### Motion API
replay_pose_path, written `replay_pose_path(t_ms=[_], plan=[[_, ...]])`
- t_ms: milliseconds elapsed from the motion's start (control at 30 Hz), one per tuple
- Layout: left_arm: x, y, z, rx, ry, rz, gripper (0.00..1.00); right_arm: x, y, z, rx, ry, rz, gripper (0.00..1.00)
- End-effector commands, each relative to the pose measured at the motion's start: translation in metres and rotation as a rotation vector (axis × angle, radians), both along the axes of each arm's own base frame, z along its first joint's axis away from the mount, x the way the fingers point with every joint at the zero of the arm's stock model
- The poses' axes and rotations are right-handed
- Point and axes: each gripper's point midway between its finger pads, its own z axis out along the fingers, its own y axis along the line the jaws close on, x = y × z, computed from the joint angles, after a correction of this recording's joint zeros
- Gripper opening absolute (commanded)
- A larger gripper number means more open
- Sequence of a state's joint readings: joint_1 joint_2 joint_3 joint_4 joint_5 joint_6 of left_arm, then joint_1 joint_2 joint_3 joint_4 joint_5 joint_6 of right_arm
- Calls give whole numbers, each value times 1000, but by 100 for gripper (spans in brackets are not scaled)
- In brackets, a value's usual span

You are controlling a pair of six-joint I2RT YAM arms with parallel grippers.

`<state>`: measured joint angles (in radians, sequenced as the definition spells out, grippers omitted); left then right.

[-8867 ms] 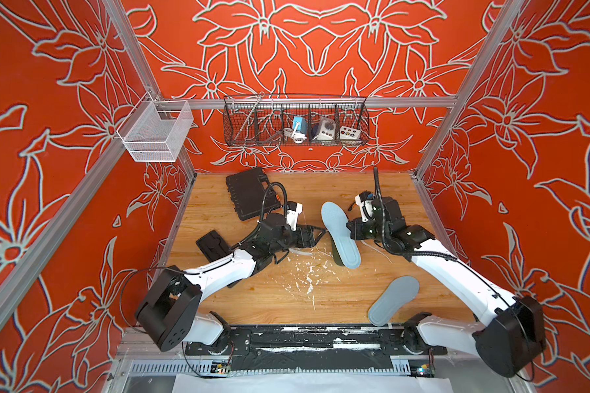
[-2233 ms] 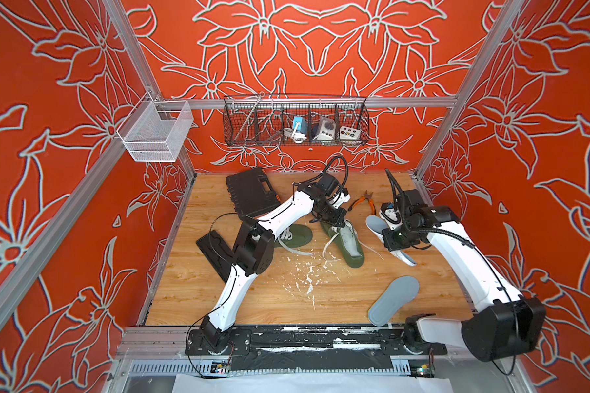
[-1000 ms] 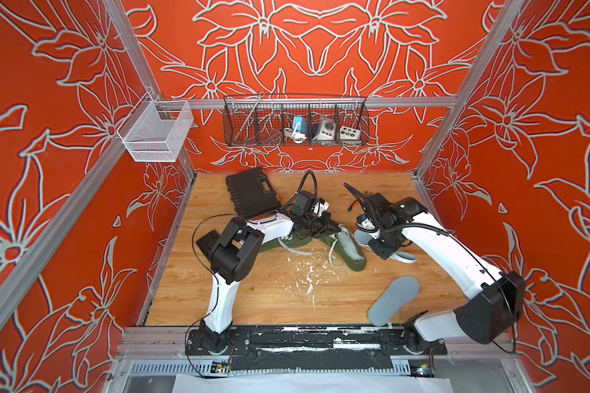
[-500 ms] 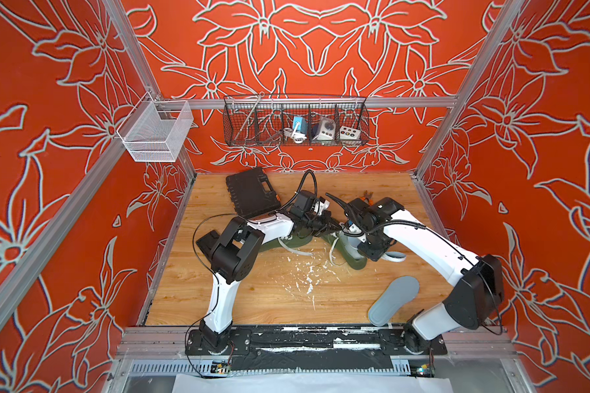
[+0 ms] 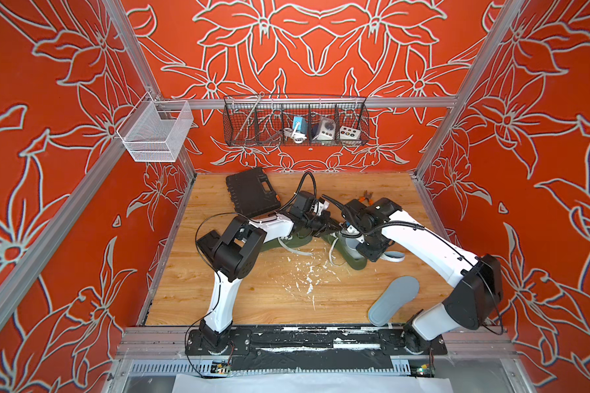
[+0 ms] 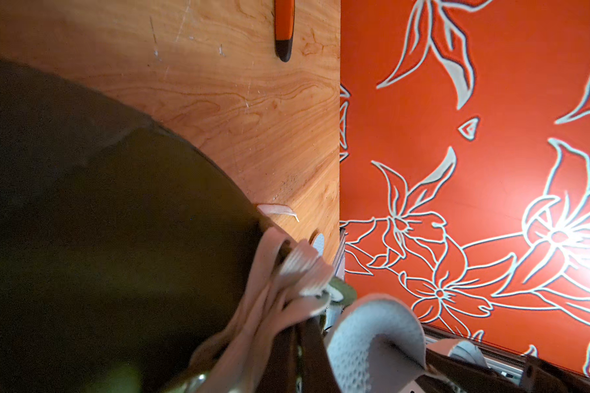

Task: Insert the insole into the shoe

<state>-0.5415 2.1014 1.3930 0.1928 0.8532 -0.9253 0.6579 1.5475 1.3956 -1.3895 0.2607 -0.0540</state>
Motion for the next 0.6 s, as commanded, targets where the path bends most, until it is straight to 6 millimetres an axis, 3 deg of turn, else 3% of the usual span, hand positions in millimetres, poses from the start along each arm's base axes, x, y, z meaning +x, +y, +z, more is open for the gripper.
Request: replay_pose_path(t_ms=[0,200,567], plan=[[4,-3,18,-76,-43,-39,0,1,-9,6,-95,-8,71,0],[2,-4,22,-124,-23,-50,0,14,-9,2,-207,-71,153,0],[-1,-3,20,-161,8,-43,0,31,-2,-10,-365,-134,112,0]])
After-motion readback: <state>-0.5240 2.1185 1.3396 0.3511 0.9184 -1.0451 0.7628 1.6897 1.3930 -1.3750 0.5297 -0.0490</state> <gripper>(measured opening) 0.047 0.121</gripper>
